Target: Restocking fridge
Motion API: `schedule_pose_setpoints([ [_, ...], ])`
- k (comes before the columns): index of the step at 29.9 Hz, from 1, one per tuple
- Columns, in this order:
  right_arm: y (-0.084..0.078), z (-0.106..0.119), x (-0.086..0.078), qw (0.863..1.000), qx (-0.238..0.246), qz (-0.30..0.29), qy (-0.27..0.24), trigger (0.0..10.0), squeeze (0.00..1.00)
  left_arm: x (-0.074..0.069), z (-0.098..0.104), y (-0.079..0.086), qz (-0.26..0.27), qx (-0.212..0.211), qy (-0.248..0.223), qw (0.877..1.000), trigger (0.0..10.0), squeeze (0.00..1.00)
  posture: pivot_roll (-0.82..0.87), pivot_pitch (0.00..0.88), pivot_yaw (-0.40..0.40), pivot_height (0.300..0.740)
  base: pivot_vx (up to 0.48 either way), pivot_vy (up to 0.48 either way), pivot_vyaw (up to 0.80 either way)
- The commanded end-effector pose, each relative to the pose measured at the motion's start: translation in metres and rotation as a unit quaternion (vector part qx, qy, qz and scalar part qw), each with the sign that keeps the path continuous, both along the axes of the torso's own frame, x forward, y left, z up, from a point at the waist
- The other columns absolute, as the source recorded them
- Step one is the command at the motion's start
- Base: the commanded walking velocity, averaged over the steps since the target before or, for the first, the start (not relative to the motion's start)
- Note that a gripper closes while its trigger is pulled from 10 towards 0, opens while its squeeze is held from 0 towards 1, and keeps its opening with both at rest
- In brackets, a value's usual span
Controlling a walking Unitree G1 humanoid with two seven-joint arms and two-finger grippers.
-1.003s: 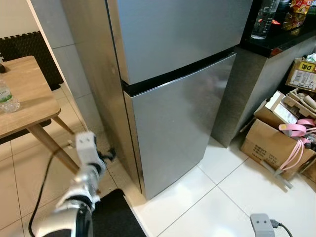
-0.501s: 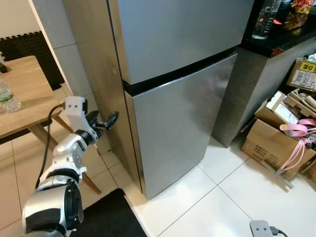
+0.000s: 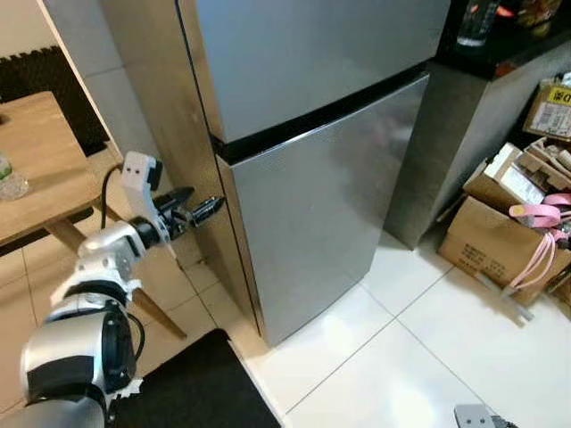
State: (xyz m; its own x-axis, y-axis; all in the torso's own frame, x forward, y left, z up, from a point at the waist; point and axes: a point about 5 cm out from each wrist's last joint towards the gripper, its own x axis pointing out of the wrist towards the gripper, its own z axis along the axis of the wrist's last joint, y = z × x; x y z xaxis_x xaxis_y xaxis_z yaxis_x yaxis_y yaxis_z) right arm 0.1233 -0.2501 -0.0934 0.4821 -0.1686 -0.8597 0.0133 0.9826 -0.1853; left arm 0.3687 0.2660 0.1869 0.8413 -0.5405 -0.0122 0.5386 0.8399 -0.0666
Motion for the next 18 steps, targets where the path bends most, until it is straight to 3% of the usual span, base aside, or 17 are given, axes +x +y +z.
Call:
schedule_pose_setpoints([
  [1,-0.001,0.0,-0.003,1.0,-0.002,0.001,0.0,10.0,0.0,-0.003,-0.002,0.009,0.013,0.016,0.014,1.0,10.0,0.0,-0.11,0.113,0.045,0.74,0.0,0.0,0.0],
  [10,-0.006,-0.003,-0.02,1.0,-0.007,-0.006,0.011,10.0,0.0,0.005,0.005,-0.004,0.007,0.03,0.005,1.0,10.0,0.0,-0.13,0.15,0.05,0.74,0.0,0.0,0.0],
  [18,-0.009,-0.005,-0.031,1.0,-0.011,-0.008,0.017,10.0,0.0,0.014,0.014,-0.035,-0.061,0.031,-0.013,0.998,10.0,0.0,-0.16,0.183,0.055,0.74,0.0,0.0,0.0],
])
